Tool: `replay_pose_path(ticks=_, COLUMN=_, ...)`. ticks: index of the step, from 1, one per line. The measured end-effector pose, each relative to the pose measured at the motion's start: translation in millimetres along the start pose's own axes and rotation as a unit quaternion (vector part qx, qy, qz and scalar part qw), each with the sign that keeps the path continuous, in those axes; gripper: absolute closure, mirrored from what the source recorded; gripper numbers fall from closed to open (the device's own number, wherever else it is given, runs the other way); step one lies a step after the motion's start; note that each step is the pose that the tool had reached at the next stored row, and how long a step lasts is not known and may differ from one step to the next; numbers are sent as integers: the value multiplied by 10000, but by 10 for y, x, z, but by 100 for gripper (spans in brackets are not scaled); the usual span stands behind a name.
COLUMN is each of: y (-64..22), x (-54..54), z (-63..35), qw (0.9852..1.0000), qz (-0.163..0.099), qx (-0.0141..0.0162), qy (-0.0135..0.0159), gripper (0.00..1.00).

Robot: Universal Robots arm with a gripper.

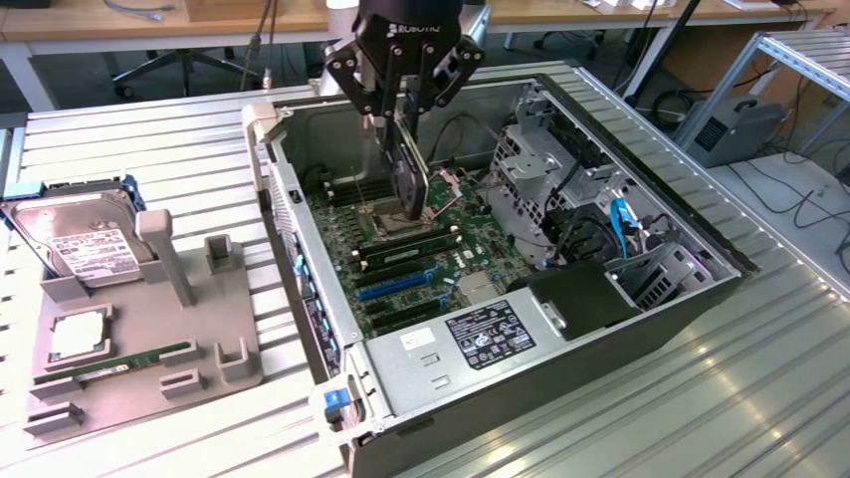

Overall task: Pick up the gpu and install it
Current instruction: 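Pick up the gpu and move the gpu toward the slot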

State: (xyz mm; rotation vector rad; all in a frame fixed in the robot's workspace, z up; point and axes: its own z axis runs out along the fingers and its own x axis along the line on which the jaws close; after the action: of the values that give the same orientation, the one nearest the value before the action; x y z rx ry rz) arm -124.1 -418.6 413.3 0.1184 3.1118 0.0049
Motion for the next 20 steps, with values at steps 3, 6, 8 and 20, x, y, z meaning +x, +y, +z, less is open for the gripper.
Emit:
replay_pose_path(ticks=3, y=1, x=-16, z=3, qw=10000, qz=0, qx=2, qy=0, gripper=73)
replay_pose_path(ticks=6, y=3, x=-34, z=7, qw=10000, qz=0, qx=4, qy=0, gripper=73)
replay_pose_path(ticks=8, y=4, x=-44, z=9, qw=10000, qz=0, qx=5, qy=0, gripper=73)
replay_pose_path(ticks=20, y=9, x=-111, z=23, qw=10000, qz=0, qx=13, qy=-1, gripper=73)
